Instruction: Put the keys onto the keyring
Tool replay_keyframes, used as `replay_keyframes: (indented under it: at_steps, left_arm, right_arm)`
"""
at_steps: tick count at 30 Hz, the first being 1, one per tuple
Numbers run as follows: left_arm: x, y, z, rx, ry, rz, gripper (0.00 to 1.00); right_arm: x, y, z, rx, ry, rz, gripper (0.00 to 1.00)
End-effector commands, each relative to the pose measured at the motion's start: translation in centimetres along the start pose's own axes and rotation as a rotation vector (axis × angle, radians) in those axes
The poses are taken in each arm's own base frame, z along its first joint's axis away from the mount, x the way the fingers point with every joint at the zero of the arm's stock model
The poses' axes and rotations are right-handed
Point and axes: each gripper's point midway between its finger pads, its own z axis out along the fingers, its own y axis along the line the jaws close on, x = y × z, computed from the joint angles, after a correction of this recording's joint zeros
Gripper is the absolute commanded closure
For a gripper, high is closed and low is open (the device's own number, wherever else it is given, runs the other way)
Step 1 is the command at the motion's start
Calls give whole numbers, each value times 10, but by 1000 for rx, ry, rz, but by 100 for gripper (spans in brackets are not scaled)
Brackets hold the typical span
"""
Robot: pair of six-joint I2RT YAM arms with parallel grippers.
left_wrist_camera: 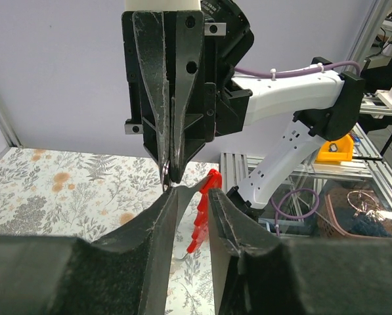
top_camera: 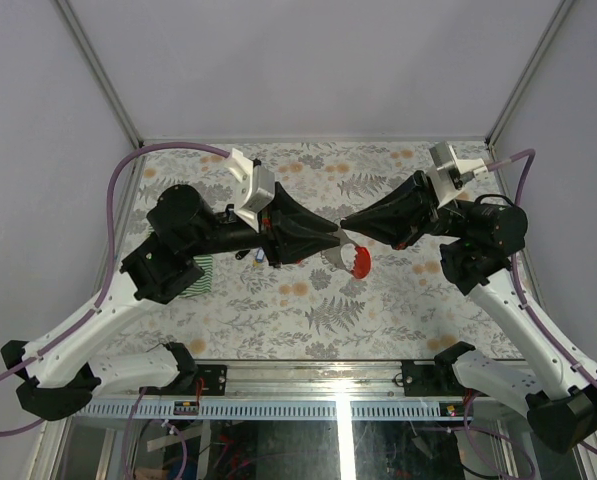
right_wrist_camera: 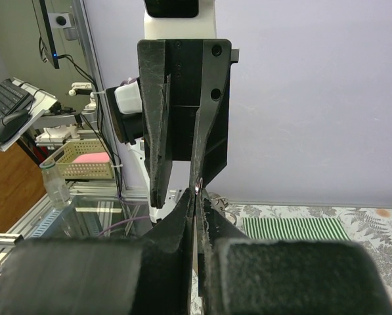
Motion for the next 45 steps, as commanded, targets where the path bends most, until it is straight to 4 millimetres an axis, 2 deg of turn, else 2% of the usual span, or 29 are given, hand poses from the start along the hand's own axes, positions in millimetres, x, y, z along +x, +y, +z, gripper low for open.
replay_keyframes:
  at_steps: [1, 14, 22, 34, 45]
  left_arm:
    - [-28, -3, 2, -1, -78, 69, 74]
    - [-27, -1, -1, -23, -78, 78, 78]
    - [-31, 1, -11, -66, -94, 100, 71]
    - [-29, 1, -8, -55, -88, 94, 69]
    - [-28, -4, -2, -12, -79, 80, 74]
  right_arm:
    - [-19, 18, 6, -65, -29, -76, 100]
    - [-19, 24, 8, -86, -27, -83, 100]
    - [-25, 30, 6, -68, -26, -120, 100]
    - [-29, 34, 6, -79, -32, -125, 100]
    - [-29, 30, 8, -71, -40, -101, 100]
